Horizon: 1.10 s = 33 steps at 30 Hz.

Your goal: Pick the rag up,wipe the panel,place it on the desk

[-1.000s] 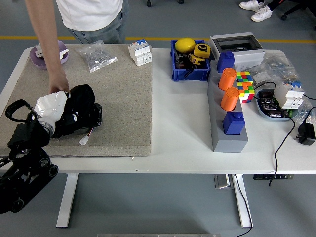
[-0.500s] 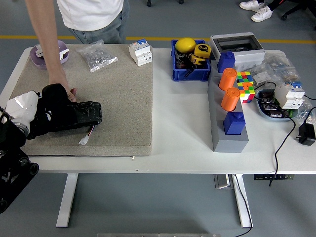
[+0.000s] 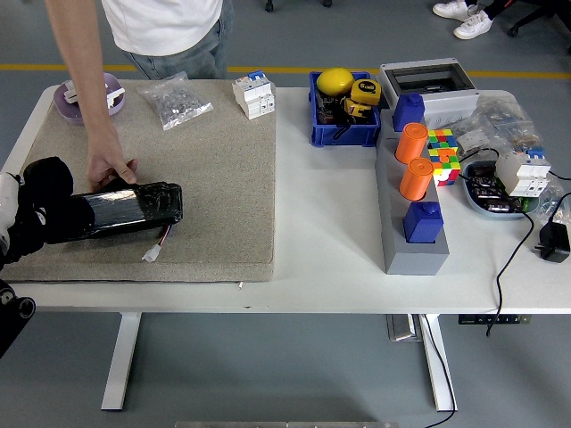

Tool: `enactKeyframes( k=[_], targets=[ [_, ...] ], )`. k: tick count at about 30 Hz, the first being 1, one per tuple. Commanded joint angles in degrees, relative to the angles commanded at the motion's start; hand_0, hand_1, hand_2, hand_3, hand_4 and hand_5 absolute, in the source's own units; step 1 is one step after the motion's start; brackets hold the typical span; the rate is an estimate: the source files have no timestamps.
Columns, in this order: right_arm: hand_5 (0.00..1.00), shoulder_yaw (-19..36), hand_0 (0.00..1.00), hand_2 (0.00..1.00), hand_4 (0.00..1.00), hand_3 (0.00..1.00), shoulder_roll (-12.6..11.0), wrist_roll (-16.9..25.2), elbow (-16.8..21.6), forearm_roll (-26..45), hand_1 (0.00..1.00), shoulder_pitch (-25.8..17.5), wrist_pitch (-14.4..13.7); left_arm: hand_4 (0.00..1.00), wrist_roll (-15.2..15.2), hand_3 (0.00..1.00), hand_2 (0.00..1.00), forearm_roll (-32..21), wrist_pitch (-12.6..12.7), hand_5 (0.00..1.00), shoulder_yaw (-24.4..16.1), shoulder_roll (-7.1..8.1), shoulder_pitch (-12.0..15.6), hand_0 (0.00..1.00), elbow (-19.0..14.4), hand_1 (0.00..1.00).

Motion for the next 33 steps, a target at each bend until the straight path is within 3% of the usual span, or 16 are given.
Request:
enactKeyframes(
  k=[6,12,16,17,18,20,23,24,25,29,30,33],
  targets=[
    [0.726,0.1,0.780,0.727,0.998,0.689,0.0,0.0,0.1,0.0,0.721,0.0,-0.1,0.219,-0.4,0.493,0.506,-0.6,0.5,0.002,-2.4,0.38,0.8,0.224,1.5,0.182],
    [0.728,-0.2,0.781,0.727,0.998,0.690,0.0,-0.1,0.0,0.1,0.721,0.1,-0.1,0.228,-2.1,0.495,0.506,-0.8,2.5,0.002,-3.3,1.06,-0.4,0.224,4.7,0.186],
    [0.728,-0.6,0.781,0.727,0.998,0.690,0.0,-0.2,0.0,0.2,0.721,0.3,-0.1,0.228,-4.9,0.495,0.506,-2.6,5.0,0.002,-1.9,1.52,-2.4,0.224,8.4,0.186],
    [0.728,-0.7,0.781,0.727,0.998,0.690,0.0,-0.2,0.0,0.2,0.721,0.4,-0.2,0.228,-6.8,0.495,0.506,-4.1,6.1,0.002,-0.9,1.76,-3.5,0.224,10.4,0.186],
    [0.728,-0.7,0.782,0.727,0.998,0.691,0.0,-0.2,0.0,0.2,0.721,0.4,-0.2,0.304,-7.7,0.510,0.515,-4.7,6.3,0.002,-0.5,1.87,-3.8,0.300,11.5,0.334],
    [0.728,-0.8,0.782,0.727,0.998,0.691,0.0,-0.2,0.0,0.2,0.721,0.5,-0.3,0.304,-10.4,0.510,0.515,-7.1,6.8,0.002,1.4,2.55,-5.2,0.300,14.3,0.334],
    [0.728,-1.0,0.782,0.727,0.998,0.691,-0.1,-0.2,0.0,0.2,0.721,0.6,-0.3,0.304,-13.2,0.510,0.515,-9.3,6.8,0.002,2.7,2.98,-6.4,0.300,16.5,0.334],
    [0.729,-1.0,0.782,0.727,0.998,0.691,-0.1,-0.3,0.0,0.2,0.721,0.7,-0.3,0.276,-14.4,0.511,0.519,-10.3,7.1,0.002,3.1,3.11,-6.8,0.335,17.4,0.426],
    [0.729,-1.1,0.782,0.727,0.998,0.691,-0.1,-0.3,0.0,0.3,0.721,0.7,-0.3,0.276,-15.5,0.511,0.519,-11.3,6.8,0.002,3.7,3.29,-7.3,0.335,18.3,0.426],
    [0.729,-1.1,0.782,0.727,0.998,0.691,-0.2,-0.3,-0.1,0.2,0.721,0.8,-0.4,0.276,-17.9,0.511,0.519,-13.2,6.5,0.002,5.0,3.70,-8.2,0.335,20.1,0.426],
    [0.728,-1.1,0.783,0.727,0.998,0.692,-0.2,-0.3,0.0,0.2,0.721,0.8,-0.4,0.294,-18.6,0.513,0.533,-13.6,6.3,0.002,5.4,3.79,-8.4,0.379,20.5,0.491],
    [0.728,-1.0,0.783,0.727,0.998,0.692,-0.2,-0.3,-0.1,0.1,0.721,0.8,-0.4,0.294,-20.1,0.513,0.533,-14.7,5.5,0.002,6.9,4.08,-9.1,0.379,21.8,0.491]
  ],
)
